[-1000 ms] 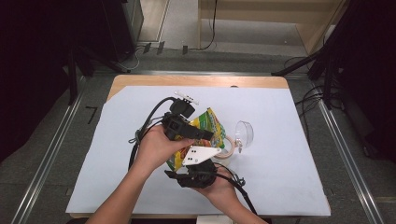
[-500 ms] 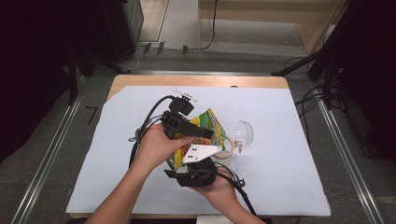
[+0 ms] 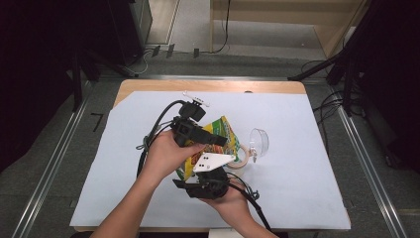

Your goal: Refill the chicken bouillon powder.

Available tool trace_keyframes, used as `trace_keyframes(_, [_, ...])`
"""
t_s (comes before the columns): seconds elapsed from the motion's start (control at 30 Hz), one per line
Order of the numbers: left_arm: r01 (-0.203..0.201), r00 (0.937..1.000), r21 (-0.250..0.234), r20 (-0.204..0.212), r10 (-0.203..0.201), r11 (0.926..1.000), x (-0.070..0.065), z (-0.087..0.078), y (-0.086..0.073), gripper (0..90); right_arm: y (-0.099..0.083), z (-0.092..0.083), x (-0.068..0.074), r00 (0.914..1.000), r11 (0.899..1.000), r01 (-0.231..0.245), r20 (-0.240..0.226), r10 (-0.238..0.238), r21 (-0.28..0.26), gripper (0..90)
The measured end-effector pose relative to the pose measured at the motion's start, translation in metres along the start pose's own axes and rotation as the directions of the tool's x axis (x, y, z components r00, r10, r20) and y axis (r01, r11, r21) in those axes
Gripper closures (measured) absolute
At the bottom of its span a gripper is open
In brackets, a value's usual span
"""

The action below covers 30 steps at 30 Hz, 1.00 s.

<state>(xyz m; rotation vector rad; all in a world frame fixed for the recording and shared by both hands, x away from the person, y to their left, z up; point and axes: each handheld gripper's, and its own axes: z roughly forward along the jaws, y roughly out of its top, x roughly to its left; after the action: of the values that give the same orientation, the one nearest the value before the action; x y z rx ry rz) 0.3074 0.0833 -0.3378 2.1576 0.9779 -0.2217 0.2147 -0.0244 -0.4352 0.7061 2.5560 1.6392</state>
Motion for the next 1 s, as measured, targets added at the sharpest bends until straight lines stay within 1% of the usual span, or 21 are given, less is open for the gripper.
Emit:
trace_keyframes(0.03, [0.001, 1.0000, 0.003, 0.003, -0.001, 1.0000, 0.0008, 0.0004, 0.0003, 56.7, -0.0001, -0.0001, -0.0003, 1.0000, 1.000, 0.006, 0.007, -0.006, 0.002, 62.4])
trace_keyframes(0.13, [0.005, 1.0000, 0.005, 0.006, -0.005, 1.0000, 0.0018, 0.0012, 0.0007, 56.8, -0.0006, -0.0007, -0.0013, 0.9999, 1.000, 0.009, 0.007, -0.009, 0.005, 62.7])
trace_keyframes(0.33, [-0.006, 1.0000, 0.004, -0.004, 0.006, 1.0000, 0.0003, 0.0016, 0.0000, 56.8, -0.0017, -0.0005, -0.0020, 0.9997, 1.000, 0.021, 0.011, -0.021, 0.006, 62.7])
trace_keyframes(0.43, [-0.003, 1.0000, 0.001, -0.001, 0.003, 1.0000, 0.0002, 0.0014, 0.0001, 56.7, -0.0017, -0.0008, -0.0018, 0.9999, 1.000, 0.016, 0.006, -0.016, 0.006, 62.8])
trace_keyframes(0.57, [-0.002, 1.0000, -0.001, 0.006, 0.002, 1.0000, 0.0006, 0.0011, 0.0002, 56.7, -0.0015, -0.0013, -0.0018, 0.9997, 1.000, 0.024, 0.008, -0.024, 0.005, 62.9])
trace_keyframes(0.8, [0.001, 1.0000, -0.005, 0.006, -0.001, 1.0000, 0.0007, 0.0006, 0.0001, 56.7, -0.0014, -0.0016, -0.0017, 0.9991, 0.999, 0.039, 0.014, -0.040, 0.007, 63.1])
trace_keyframes(1.0, [0.000, 1.0000, 0.001, 0.005, 0.000, 1.0000, 0.0009, 0.0010, 0.0001, 56.3, -0.0017, -0.0016, -0.0019, 0.9994, 0.999, 0.033, 0.006, -0.033, 0.008, 63.5])
